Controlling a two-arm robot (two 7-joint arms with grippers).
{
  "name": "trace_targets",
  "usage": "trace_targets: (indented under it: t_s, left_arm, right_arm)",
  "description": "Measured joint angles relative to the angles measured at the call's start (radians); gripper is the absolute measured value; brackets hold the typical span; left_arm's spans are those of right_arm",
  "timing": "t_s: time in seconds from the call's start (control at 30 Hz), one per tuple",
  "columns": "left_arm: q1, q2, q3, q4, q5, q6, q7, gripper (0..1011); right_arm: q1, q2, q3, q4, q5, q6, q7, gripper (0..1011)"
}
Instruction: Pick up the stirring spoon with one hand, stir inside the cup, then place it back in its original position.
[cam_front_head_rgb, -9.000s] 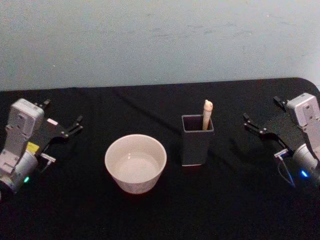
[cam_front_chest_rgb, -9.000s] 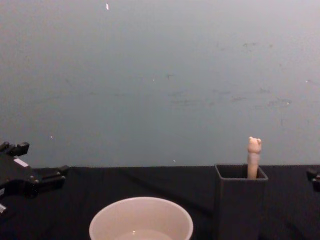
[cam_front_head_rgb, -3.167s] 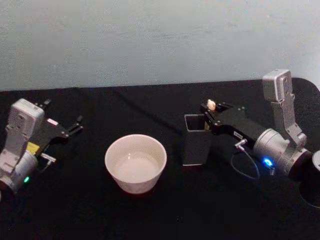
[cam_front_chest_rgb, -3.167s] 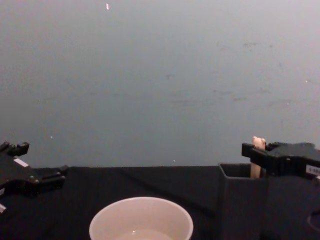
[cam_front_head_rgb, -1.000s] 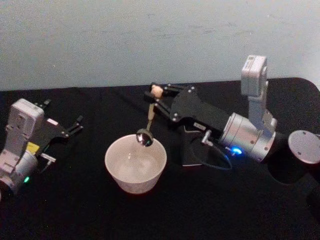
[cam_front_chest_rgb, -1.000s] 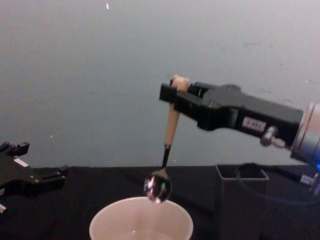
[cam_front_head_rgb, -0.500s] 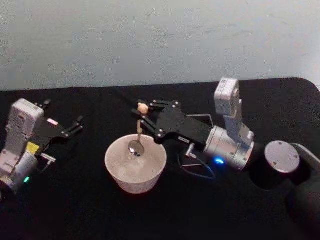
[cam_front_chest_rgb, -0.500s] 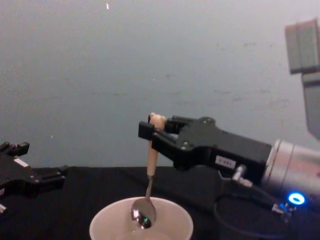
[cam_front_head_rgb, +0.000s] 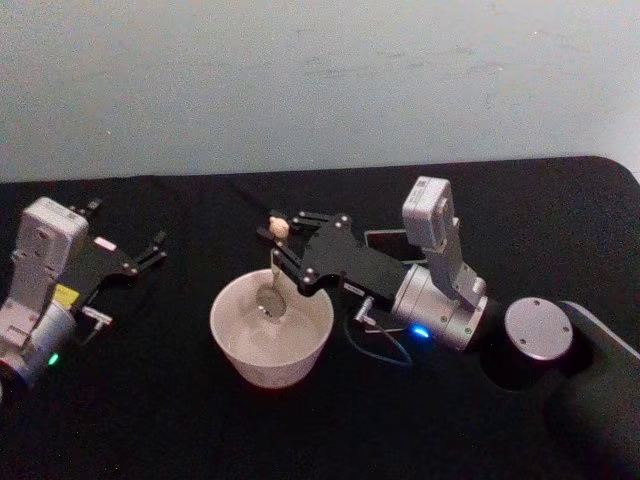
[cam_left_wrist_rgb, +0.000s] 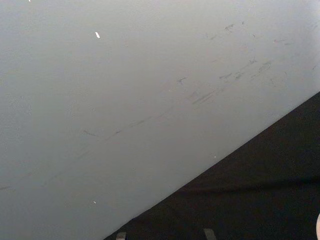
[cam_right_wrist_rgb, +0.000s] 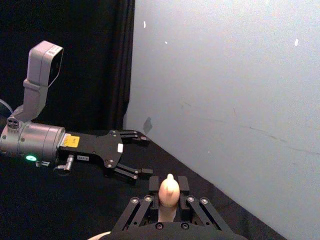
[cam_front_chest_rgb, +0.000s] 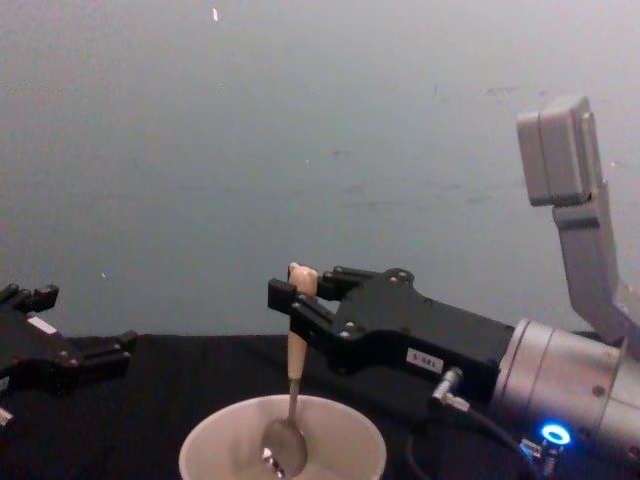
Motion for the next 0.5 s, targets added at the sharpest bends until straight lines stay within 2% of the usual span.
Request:
trace_targets:
  t_s: [0.5]
  left_arm:
    - [0.000,0.000,0.000,0.000,0.000,0.000,0.000,1001]
  right_arm:
    - [-0.009,0.005,0.012,-0.009,-0.016,0.003,0.012,214]
